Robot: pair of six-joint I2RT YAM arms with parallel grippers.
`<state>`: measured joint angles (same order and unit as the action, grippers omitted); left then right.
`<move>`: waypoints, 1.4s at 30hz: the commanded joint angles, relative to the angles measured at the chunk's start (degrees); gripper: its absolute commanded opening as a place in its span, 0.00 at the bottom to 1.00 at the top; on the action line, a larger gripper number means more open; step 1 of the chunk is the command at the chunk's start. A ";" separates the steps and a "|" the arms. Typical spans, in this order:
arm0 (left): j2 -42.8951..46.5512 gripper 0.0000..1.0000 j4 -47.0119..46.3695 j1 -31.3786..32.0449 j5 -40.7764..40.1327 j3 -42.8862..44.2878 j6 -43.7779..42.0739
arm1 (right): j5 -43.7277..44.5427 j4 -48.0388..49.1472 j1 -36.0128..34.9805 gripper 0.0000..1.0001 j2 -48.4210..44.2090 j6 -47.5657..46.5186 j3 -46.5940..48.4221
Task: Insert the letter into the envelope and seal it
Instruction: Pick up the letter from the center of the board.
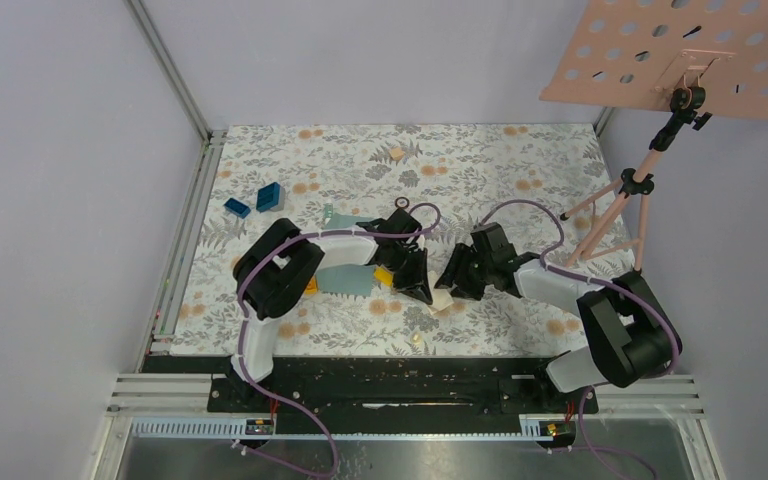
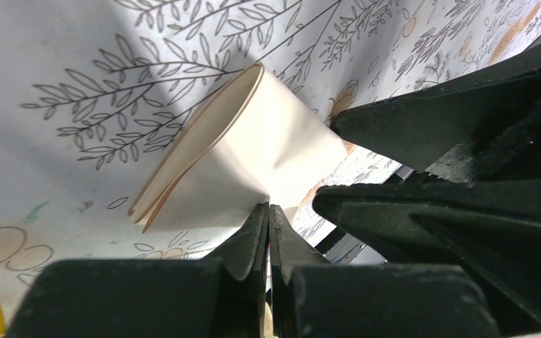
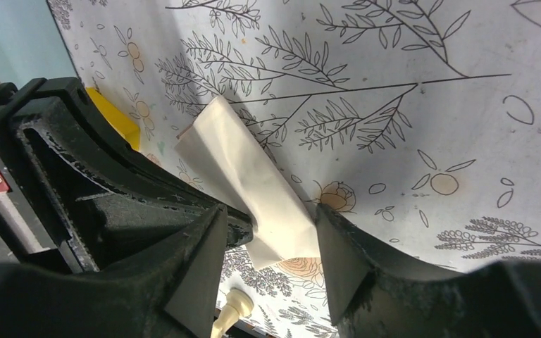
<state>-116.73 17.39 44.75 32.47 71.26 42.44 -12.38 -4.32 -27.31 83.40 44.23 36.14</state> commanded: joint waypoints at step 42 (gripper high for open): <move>35.64 0.76 -11.68 -8.85 12.19 -16.15 0.79 | -15.78 17.23 3.33 0.00 -33.78 7.53 -11.77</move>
<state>-87.37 16.16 36.93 38.02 58.19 40.60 -26.00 11.75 -24.10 53.80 53.43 22.61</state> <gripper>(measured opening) 0.680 0.023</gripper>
